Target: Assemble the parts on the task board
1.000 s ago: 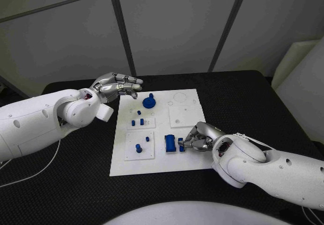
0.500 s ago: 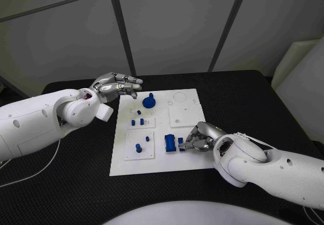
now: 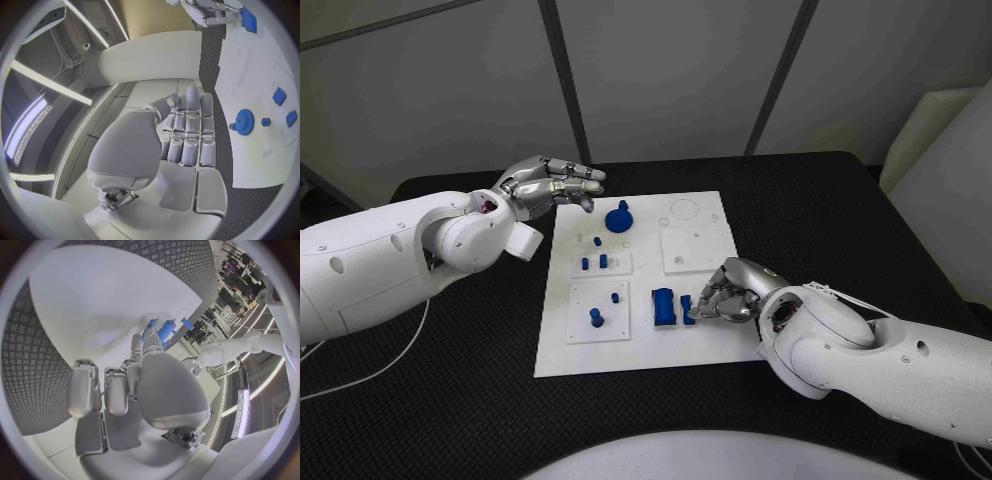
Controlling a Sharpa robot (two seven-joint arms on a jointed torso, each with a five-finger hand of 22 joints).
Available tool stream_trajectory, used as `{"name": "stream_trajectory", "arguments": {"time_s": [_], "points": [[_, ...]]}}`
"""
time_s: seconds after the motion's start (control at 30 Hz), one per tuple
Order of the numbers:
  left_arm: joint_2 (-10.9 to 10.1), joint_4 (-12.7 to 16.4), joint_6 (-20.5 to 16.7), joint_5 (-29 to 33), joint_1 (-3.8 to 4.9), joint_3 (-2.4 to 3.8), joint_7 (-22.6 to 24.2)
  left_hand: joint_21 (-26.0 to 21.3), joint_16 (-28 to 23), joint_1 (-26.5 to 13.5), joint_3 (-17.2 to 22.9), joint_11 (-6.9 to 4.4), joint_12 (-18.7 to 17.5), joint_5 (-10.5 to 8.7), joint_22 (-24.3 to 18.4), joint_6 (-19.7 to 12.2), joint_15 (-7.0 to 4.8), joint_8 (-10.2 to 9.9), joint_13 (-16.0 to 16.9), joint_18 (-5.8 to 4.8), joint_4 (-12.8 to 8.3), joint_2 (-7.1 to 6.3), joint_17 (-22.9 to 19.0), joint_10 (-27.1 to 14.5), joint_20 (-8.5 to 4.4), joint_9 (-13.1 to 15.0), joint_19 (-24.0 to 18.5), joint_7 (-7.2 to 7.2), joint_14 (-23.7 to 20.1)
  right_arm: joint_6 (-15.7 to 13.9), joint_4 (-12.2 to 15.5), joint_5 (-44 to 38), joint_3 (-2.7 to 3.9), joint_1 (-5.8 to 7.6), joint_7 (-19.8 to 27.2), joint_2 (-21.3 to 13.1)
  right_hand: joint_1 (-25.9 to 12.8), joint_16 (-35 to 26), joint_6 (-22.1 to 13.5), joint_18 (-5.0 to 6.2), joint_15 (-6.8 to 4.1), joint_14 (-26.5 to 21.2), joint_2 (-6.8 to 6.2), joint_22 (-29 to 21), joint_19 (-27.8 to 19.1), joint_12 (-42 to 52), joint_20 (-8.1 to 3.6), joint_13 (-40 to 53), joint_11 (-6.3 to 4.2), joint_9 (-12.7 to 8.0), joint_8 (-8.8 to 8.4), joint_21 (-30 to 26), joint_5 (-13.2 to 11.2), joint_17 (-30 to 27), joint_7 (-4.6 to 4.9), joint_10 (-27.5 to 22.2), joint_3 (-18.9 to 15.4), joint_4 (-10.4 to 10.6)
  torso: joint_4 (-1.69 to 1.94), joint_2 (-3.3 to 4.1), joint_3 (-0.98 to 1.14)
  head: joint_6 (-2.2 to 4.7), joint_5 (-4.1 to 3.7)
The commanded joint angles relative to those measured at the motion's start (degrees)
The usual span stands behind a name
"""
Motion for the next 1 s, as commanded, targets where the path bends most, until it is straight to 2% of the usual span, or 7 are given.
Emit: {"name": "stream_trajectory", "arguments": {"time_s": [0.03, 0.27, 0.43, 0.5, 0.7, 0.87, 1.0], "points": [[0.1, -0.1, 0.6, 0.3, 0.07, 0.03, 0.2, -0.4, -0.4, -0.6, -0.3, 0.04, -0.2, 0.21, -0.1, -0.3, 0.28, -0.3, 0.1, -0.72, 0.0, 0.08, 0.1, -0.1, 0.28, -0.1, 0.2, 0.23, 0.2, -3.8, 0.0, 4.6, -0.06, -0.07, 5.5, -0.4, -3.2, -1.2, -1.7, -0.27, 0.37, 4.3, 0.38, 5.4, 0.7, -3.0, 0.17, -11.7, 0.00, -0.1, -0.98, -2.4, -0.3, 8.2, 0.83, 0.7, -1.6, 1.7, -0.02, -0.12, -0.02, 0.50, -0.05], [0.4, -0.3, 0.4, 0.7, 0.06, -0.09, 0.3, -0.5, -0.4, -0.7, -0.3, 0.05, -0.2, 0.19, -0.1, -0.3, 0.29, -0.3, 0.1, -0.73, 0.0, 0.06, 0.1, -0.1, 0.29, -0.1, 0.2, 0.23, 0.2, -4.4, -2.7, 23.2, -0.04, 0.53, 21.0, -1.6, -5.6, -7.6, -12.0, 2.19, 2.53, 1.8, -1.19, -4.1, -5.0, -17.6, 2.11, -21.2, 2.67, -1.8, -1.13, -14.7, -2.8, -0.7, 3.89, -5.4, -2.1, 4.8, -0.08, -1.04, -0.41, 1.49, -0.31], [0.4, -0.1, -3.8, 2.6, 0.04, -1.52, 2.7, -1.3, -0.7, -1.4, -0.5, 0.09, -0.1, -0.73, -0.5, -0.4, 0.52, -0.3, 0.1, -0.82, 0.3, 0.01, 0.1, -0.2, 0.48, -0.1, -0.2, 0.23, -0.4, -3.4, -8.5, 38.7, -0.02, 3.63, 33.0, -1.2, -4.0, -27.6, -13.9, 7.09, 4.08, -5.0, -1.19, -25.8, -17.3, -39.7, 3.75, -37.3, 4.16, -2.5, -1.05, -43.2, -3.6, -22.3, 5.05, -15.3, -0.8, 5.6, -0.23, -2.46, -0.72, 3.30, -0.18], [0.6, -0.2, -6.1, 3.9, -0.06, -1.99, 4.3, -2.8, -1.8, -2.1, -0.6, 0.20, -0.1, -1.83, -1.2, -0.3, 1.05, -0.3, 0.1, -1.07, 0.8, -0.13, -0.2, -0.2, 0.84, -0.1, -1.8, 0.23, -2.5, -2.4, -11.1, 43.6, -0.02, 4.90, 36.7, -0.5, -1.1, -41.4, -14.4, 7.10, 5.01, -10.9, -0.11, -29.4, -20.2, -44.0, 4.60, -40.6, 4.95, -3.1, -1.22, -48.5, -1.9, -35.2, 6.07, -19.7, 0.1, 4.3, -0.35, -3.12, -0.86, 3.78, -0.05], [1.7, -1.3, -13.7, 10.5, -1.32, -2.75, 10.2, -12.1, -7.9, -3.9, 0.2, 1.17, -0.6, -2.92, -7.0, -1.5, 3.70, -0.4, -0.2, -1.45, 3.3, -0.57, -3.4, -1.9, 2.87, -0.4, -7.8, 0.76, -8.4, 3.0, -23.0, 56.6, 0.01, 8.74, 47.3, 4.5, 7.0, -63.2, -16.9, 5.97, 10.33, -21.2, 2.96, -39.2, -29.1, -58.2, 8.87, -55.4, 9.61, -8.5, -1.24, -62.5, 0.3, -47.0, 8.96, -27.3, 1.1, 1.6, -0.38, -5.21, -1.52, 6.69, -0.43], [3.5, -3.6, -17.6, 15.3, -2.81, -2.90, 13.5, -21.8, -19.1, -5.5, -1.0, 2.67, -0.9, -2.83, -14.3, -4.0, 6.88, -0.6, -0.4, -1.99, 5.8, -1.92, -8.5, -6.2, 5.98, -1.4, -14.8, 0.85, -15.0, 6.0, -32.8, 64.1, 0.05, 10.65, 52.6, 9.9, 7.9, -74.3, -18.3, 5.65, 13.60, -25.8, 4.17, -45.4, -32.7, -64.4, 11.71, -65.1, 11.63, -13.9, -1.20, -70.1, 0.5, -54.5, 9.15, -26.4, -0.1, 0.7, -0.02, -6.09, -1.67, 8.50, -0.32], [5.1, -5.4, -19.4, 17.6, -3.77, -2.92, 14.9, -26.7, -25.5, -5.2, -4.2, 2.43, -0.7, -2.80, -18.9, -5.8, 7.31, -0.6, -0.4, -0.96, 7.3, -1.52, -11.9, -10.2, 8.21, -1.5, -16.9, 0.30, -17.5, 7.4, -38.5, 68.0, 0.07, 11.23, 54.9, 13.3, 6.0, -81.0, -19.1, 6.71, 13.72, -26.7, 4.95, -51.3, -32.7, -68.5, 14.20, -73.1, 12.50, -19.8, -0.89, -75.5, 0.4, -61.4, 8.81, -25.5, -1.7, -1.5, 0.28, -6.42, -1.77, 9.21, -0.36]]}}
